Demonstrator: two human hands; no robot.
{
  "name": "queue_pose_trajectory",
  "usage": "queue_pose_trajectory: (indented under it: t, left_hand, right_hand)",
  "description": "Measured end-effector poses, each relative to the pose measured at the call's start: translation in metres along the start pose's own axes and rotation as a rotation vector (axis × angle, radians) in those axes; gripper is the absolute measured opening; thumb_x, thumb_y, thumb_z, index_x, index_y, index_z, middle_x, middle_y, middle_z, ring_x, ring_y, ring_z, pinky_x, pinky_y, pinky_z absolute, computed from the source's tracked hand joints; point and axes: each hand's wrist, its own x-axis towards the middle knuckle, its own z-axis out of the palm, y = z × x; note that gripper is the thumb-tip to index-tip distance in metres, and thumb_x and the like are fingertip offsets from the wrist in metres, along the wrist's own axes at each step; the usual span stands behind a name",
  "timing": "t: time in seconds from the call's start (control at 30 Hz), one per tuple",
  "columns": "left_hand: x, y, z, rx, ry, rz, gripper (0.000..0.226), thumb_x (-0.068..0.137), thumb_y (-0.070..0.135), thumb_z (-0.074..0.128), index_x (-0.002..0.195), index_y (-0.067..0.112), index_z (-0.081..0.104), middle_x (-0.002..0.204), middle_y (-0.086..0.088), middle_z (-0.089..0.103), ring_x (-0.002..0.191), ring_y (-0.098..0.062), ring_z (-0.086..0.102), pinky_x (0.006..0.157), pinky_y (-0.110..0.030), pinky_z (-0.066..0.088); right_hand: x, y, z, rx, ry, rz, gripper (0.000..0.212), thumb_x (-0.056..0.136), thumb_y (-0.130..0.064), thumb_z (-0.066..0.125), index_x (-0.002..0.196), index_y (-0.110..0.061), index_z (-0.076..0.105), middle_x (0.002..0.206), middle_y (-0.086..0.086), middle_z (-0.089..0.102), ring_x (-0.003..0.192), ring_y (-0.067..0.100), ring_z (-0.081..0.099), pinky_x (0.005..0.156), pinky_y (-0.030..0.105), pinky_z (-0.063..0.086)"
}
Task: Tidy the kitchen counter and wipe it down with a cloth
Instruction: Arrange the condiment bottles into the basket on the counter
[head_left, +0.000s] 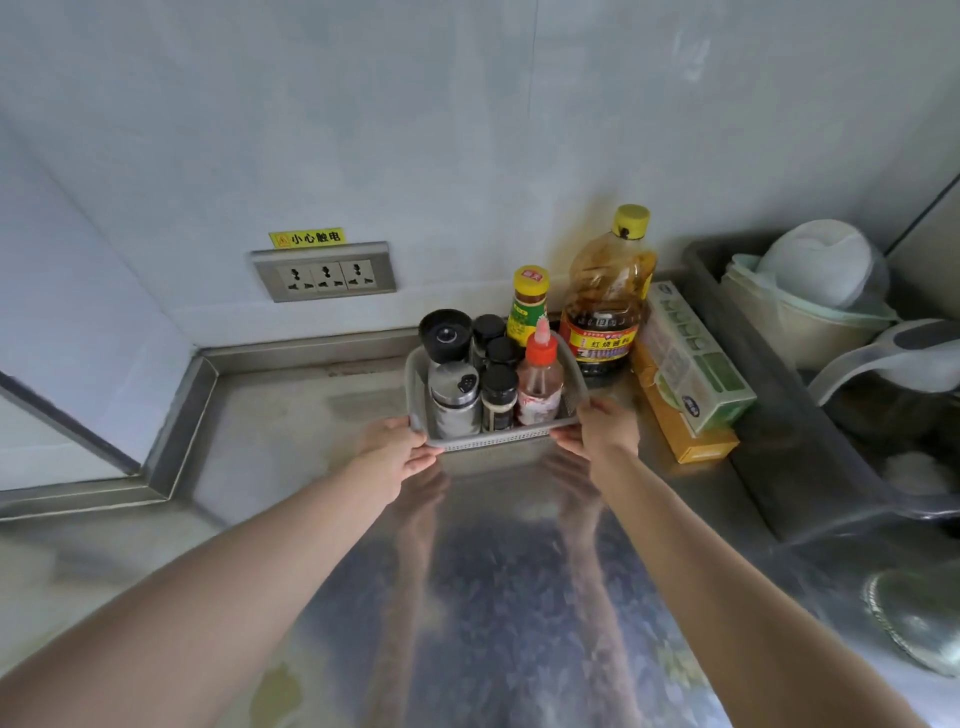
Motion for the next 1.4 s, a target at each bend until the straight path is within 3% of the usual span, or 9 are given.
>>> queue_pose_trajectory:
  t: [0.13,0.27,0.43,0.63,0.8,0.93,1.03,1.17,1.4]
  left_hand:
    - [0.009,0.003,0.003,-0.032,0.018,0.004,0.033,0.091,-0.007,0.046,0.124,-0.004,0.049,0.081,-0.018,0.062,0.038,-0.013,0.061,0.078,-0.032,0.051]
    - [0.021,0.006,-0.001,-0.054,0.021,0.027,0.033,0.09,-0.007,0.049,0.122,-0.003,0.051,0.112,-0.026,0.063,0.045,-0.014,0.065,0.056,-0.022,0.056]
    - [0.03,0.004,0.001,-0.18,0.057,0.049,0.031,0.089,-0.006,0.051,0.12,-0.007,0.052,0.062,-0.011,0.069,0.033,-0.008,0.058,0.072,-0.021,0.051]
    - [0.038,0.01,0.006,-0.261,0.075,0.059,0.032,0.09,-0.005,0.051,0.122,-0.006,0.05,0.086,-0.015,0.063,0.032,-0.006,0.058,0.084,-0.025,0.049]
    - [0.043,0.009,0.0,-0.228,0.035,0.055,0.029,0.088,-0.005,0.054,0.118,-0.007,0.053,0.061,-0.01,0.068,0.042,-0.008,0.064,0.083,-0.029,0.05]
    - [0.043,0.009,-0.003,-0.137,0.032,0.005,0.029,0.089,0.012,0.059,0.115,-0.001,0.056,0.085,-0.011,0.067,0.06,-0.014,0.068,0.078,-0.028,0.05]
    - [0.022,0.006,-0.002,-0.051,-0.04,-0.023,0.039,0.086,0.026,0.063,0.114,0.002,0.054,0.101,-0.013,0.063,0.095,-0.024,0.065,0.084,-0.033,0.049]
    - [-0.022,0.01,0.0,0.294,-0.149,0.083,0.053,0.083,0.018,0.068,0.128,0.001,0.047,0.115,-0.012,0.058,0.113,-0.026,0.056,0.091,-0.032,0.041]
    - [-0.087,0.002,-0.013,0.705,-0.362,0.282,0.058,0.083,0.014,0.067,0.134,0.004,0.042,0.14,-0.013,0.046,0.127,-0.023,0.046,0.101,-0.025,0.034]
  right_hand:
    - [0.011,-0.002,0.009,0.034,0.025,-0.011,0.024,0.097,-0.01,0.046,0.117,-0.01,0.059,0.107,0.022,0.066,0.059,0.023,0.066,0.054,0.03,0.059]
    - [0.014,-0.004,0.013,0.089,0.026,-0.005,0.027,0.096,-0.01,0.049,0.121,-0.008,0.059,0.111,0.02,0.065,0.067,0.027,0.067,0.068,0.034,0.057]
    - [0.018,-0.003,0.019,0.16,0.016,0.011,0.026,0.094,-0.01,0.053,0.118,-0.008,0.06,0.112,0.019,0.065,0.065,0.026,0.067,0.07,0.035,0.058]
    - [0.021,-0.007,0.026,0.19,0.019,0.009,0.027,0.093,-0.009,0.055,0.119,-0.008,0.061,0.111,0.017,0.065,0.062,0.023,0.067,0.065,0.032,0.058]
    - [0.023,-0.006,0.026,0.156,0.017,0.001,0.026,0.093,-0.01,0.054,0.119,-0.007,0.061,0.108,0.018,0.066,0.062,0.024,0.066,0.064,0.032,0.058]
    - [0.015,-0.008,0.022,0.034,-0.016,0.032,0.019,0.094,-0.02,0.054,0.103,-0.005,0.06,0.093,0.016,0.068,0.066,0.021,0.067,0.064,0.031,0.058]
    - [0.003,0.002,0.014,-0.074,-0.035,0.048,0.026,0.09,-0.028,0.06,0.099,-0.004,0.061,0.092,0.012,0.068,0.071,0.019,0.066,0.063,0.027,0.058]
    - [-0.03,0.008,0.0,-0.254,-0.102,-0.024,0.03,0.086,-0.033,0.064,0.101,-0.007,0.064,0.079,0.005,0.063,0.072,0.018,0.061,0.075,0.033,0.058]
    - [-0.124,0.008,-0.03,-0.716,-0.218,-0.322,0.043,0.087,-0.029,0.061,0.124,-0.007,0.056,0.119,0.009,0.061,0.105,0.026,0.059,0.09,0.037,0.048]
